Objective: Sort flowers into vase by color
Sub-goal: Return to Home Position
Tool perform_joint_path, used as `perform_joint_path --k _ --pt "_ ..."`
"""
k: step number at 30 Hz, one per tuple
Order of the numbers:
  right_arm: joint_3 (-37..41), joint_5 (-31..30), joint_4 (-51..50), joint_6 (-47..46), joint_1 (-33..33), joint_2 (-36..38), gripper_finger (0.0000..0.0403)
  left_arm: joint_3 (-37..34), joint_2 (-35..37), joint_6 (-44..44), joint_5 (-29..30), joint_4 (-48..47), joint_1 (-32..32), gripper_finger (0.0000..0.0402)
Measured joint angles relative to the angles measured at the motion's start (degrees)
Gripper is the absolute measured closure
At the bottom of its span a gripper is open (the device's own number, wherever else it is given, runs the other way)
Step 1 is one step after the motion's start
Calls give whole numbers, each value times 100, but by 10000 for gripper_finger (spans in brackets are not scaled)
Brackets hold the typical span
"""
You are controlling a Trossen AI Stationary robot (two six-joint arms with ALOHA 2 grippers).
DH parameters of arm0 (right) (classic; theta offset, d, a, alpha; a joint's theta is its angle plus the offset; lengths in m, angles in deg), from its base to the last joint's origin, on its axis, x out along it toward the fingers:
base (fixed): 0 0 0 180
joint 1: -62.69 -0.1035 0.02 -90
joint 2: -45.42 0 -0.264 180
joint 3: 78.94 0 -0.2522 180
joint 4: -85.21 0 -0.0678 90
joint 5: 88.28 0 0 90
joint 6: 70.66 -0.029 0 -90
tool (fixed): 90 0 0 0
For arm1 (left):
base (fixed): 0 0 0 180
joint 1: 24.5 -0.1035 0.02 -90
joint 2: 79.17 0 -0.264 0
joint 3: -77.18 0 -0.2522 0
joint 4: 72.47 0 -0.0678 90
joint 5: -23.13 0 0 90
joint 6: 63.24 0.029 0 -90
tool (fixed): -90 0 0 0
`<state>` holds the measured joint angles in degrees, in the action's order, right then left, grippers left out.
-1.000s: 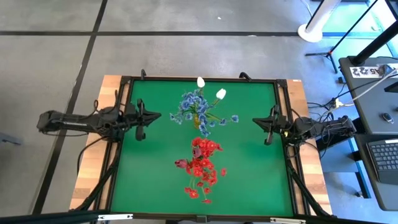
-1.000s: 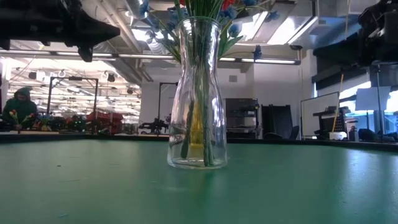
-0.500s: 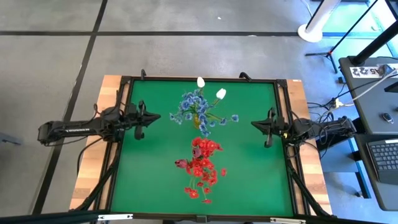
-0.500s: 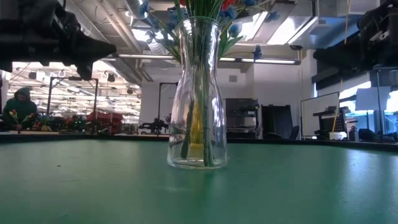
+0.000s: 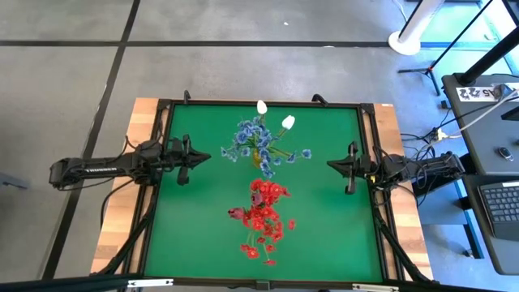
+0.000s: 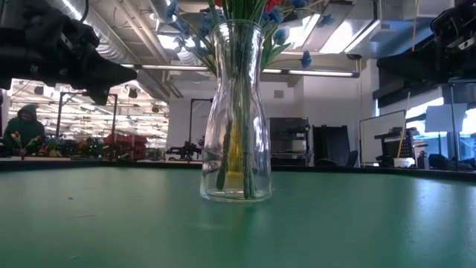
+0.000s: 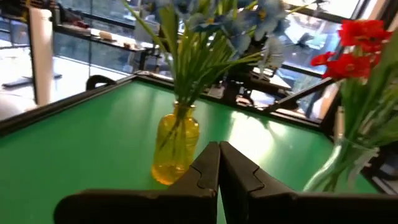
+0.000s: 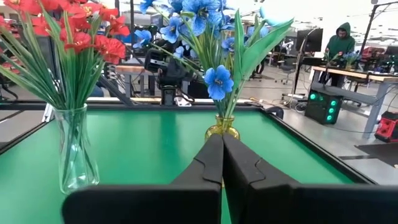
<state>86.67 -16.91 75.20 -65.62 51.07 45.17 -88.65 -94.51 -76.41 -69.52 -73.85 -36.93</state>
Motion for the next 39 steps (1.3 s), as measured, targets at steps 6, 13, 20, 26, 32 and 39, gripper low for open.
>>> perform_joint_path --k 6,13,20,26,32,39 --pt "4 21 -13 -7 0 0 402 0 0 63 -196 -47 0 401" --pt "9 -134 -4 -20 0 -11 402 0 -1 18 -45 -233 0 401" --pt "11 17 -3 -22 2 -9 402 0 -1 16 -44 -233 0 401" --pt "13 19 -2 -22 2 -9 402 0 -1 12 -42 -236 0 402" --pt "15 19 -2 -22 2 -9 402 0 -1 11 -42 -238 0 402" --pt "15 21 -2 -22 2 -9 402 0 -1 11 -42 -238 0 402"
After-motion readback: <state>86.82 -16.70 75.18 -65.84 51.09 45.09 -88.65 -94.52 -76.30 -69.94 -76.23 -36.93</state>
